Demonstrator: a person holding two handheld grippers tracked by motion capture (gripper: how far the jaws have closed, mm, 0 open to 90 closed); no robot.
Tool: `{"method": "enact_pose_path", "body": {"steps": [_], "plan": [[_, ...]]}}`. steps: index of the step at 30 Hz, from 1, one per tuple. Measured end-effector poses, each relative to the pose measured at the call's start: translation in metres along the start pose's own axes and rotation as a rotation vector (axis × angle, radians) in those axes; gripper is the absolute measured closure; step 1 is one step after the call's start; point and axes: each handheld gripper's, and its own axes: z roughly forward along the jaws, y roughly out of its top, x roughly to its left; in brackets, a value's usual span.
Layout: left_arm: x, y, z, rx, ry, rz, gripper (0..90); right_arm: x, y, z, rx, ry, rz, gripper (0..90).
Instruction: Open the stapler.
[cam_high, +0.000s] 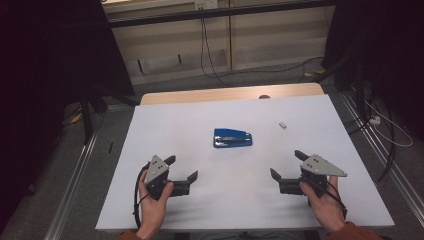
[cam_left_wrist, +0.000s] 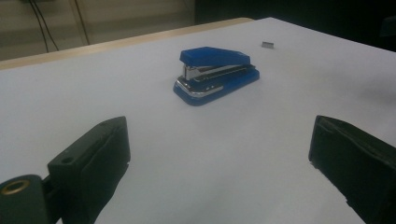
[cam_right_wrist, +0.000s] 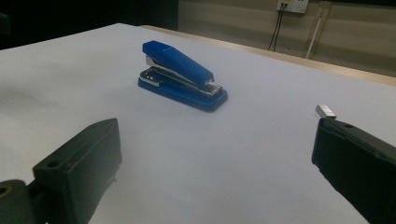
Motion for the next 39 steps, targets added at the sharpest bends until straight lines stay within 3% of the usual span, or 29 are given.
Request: {"method": "enact_pose_path", "body": {"steps": [9,15,24,27,30,33,39], "plan": [[-0.001,0.007,0.016,-0.002,0.0,0.011,5.4,0.001,0.013,0.008,-0.045,0.011,-0.008,0.8],[0.002,0.011,0.024,0.001,-0.009,0.004,5.9,0.004,0.013,0.022,-0.035,0.059,-0.013,0.9],[0.002,0.026,0.04,-0.015,-0.01,0.043,5.5,0.007,0.021,0.039,-0.037,0.073,-0.036,2.2],[0.002,0.032,0.048,-0.009,-0.016,0.029,4.5,0.006,0.025,0.044,-0.036,0.08,-0.034,2.9],[0.002,0.034,0.054,-0.018,-0.021,0.063,4.5,0.007,0.03,0.051,-0.04,0.09,-0.032,3.1],[0.004,0.038,0.064,0.004,-0.023,0.056,4.3,0.008,0.034,0.056,-0.047,0.103,-0.042,3.2],[0.005,0.044,0.075,-0.009,-0.035,0.061,4.3,0.005,0.043,0.066,-0.062,0.098,-0.042,5.0]]}}
